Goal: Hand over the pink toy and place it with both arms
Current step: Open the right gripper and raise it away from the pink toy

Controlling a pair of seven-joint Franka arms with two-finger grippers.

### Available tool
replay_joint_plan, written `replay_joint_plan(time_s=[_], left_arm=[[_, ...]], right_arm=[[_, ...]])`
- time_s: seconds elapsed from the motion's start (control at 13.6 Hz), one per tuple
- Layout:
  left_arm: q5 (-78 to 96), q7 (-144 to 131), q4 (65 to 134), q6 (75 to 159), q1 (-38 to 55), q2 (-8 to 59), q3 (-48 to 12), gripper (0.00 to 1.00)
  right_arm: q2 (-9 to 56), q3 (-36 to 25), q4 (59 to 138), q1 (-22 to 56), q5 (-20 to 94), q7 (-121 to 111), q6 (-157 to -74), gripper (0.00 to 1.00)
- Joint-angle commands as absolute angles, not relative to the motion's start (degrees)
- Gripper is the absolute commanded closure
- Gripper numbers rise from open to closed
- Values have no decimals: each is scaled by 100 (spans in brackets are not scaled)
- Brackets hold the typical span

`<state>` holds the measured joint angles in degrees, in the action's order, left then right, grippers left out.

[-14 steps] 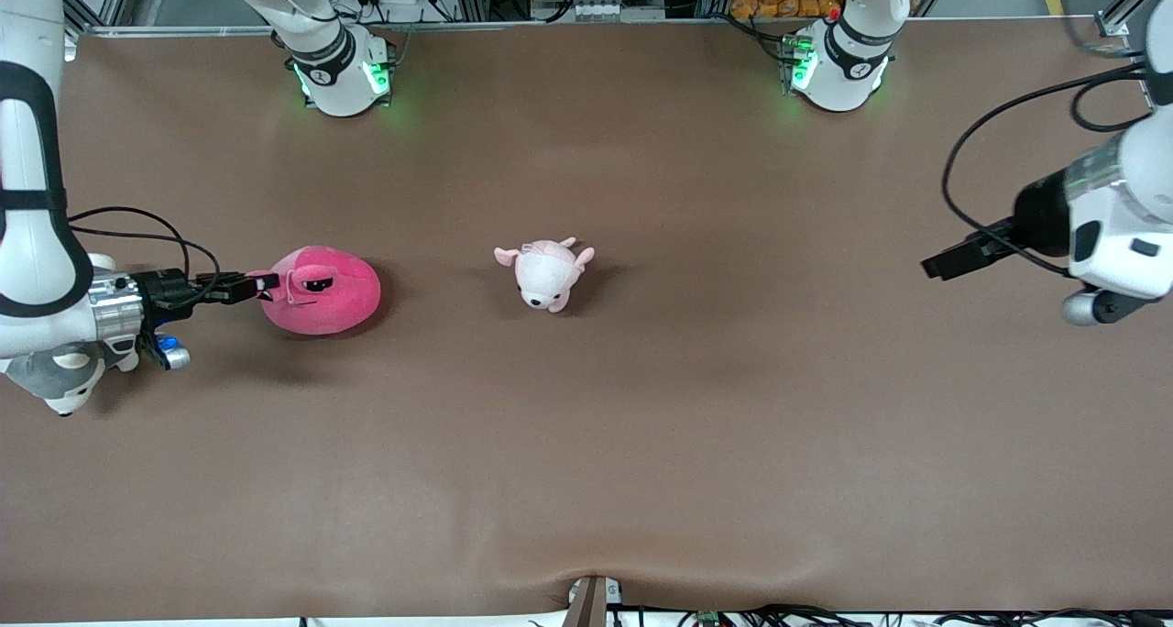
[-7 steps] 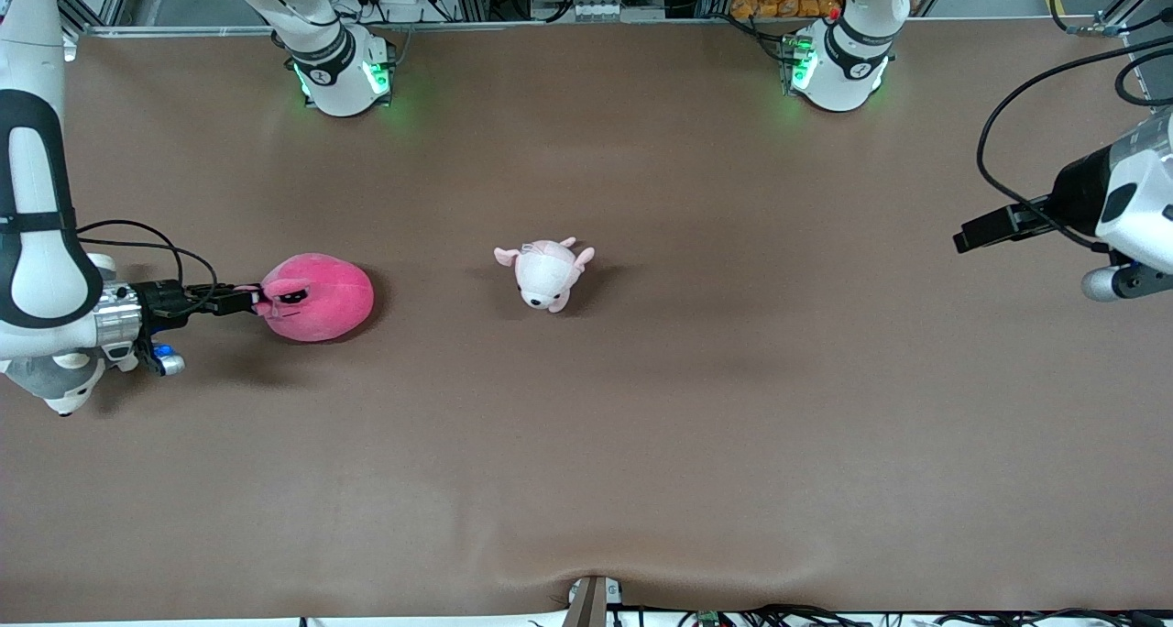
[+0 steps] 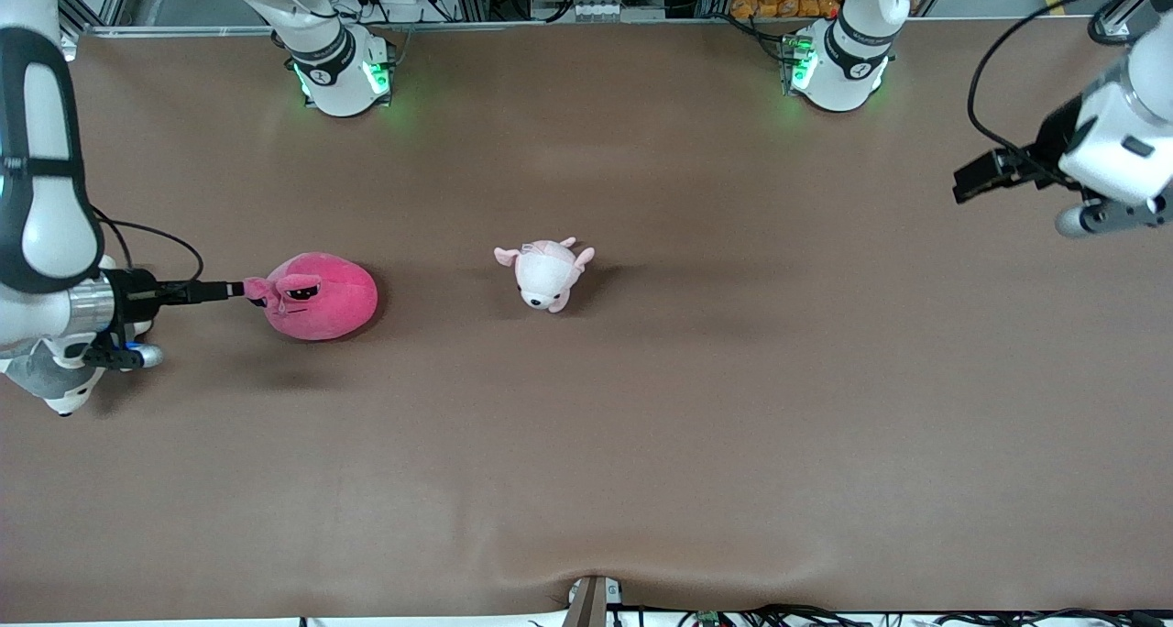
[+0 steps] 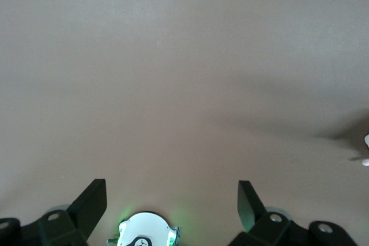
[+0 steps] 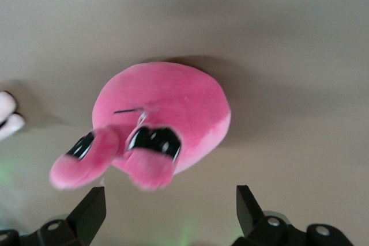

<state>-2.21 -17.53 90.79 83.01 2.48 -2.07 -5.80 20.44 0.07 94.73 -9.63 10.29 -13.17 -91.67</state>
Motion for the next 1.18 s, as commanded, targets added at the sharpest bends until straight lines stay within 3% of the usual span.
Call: replay_joint_plan(time_s=[0.0,0.29,0.44,0.66,0.96,1.11], left_arm=[[-299,-1652,10063,8763,571,-1010,-228,0],[-237,-1548,9845,8675,562,-985,-246,0],[-272,-1136,9721,8675,562,-932,-237,0],[-246,-1020,9721,8675,536,-932,-220,0],[-237,-941,9729,8527,519,-975,-193,0],[-237,-940,9695,8508,518,-984,-202,0]], right_arm=[[1347,-9,9781,-616,511,-1336,-9386,0],[13,9,11342,-246,282,-1336,-10613,0],[-385,9,11654,-228,264,-1327,-10741,0],[-527,-17,11278,-264,194,-1240,-10382,0],[-510,175,10137,-150,115,173,-8985,0],[-466,158,9662,-202,88,62,-8833,0]])
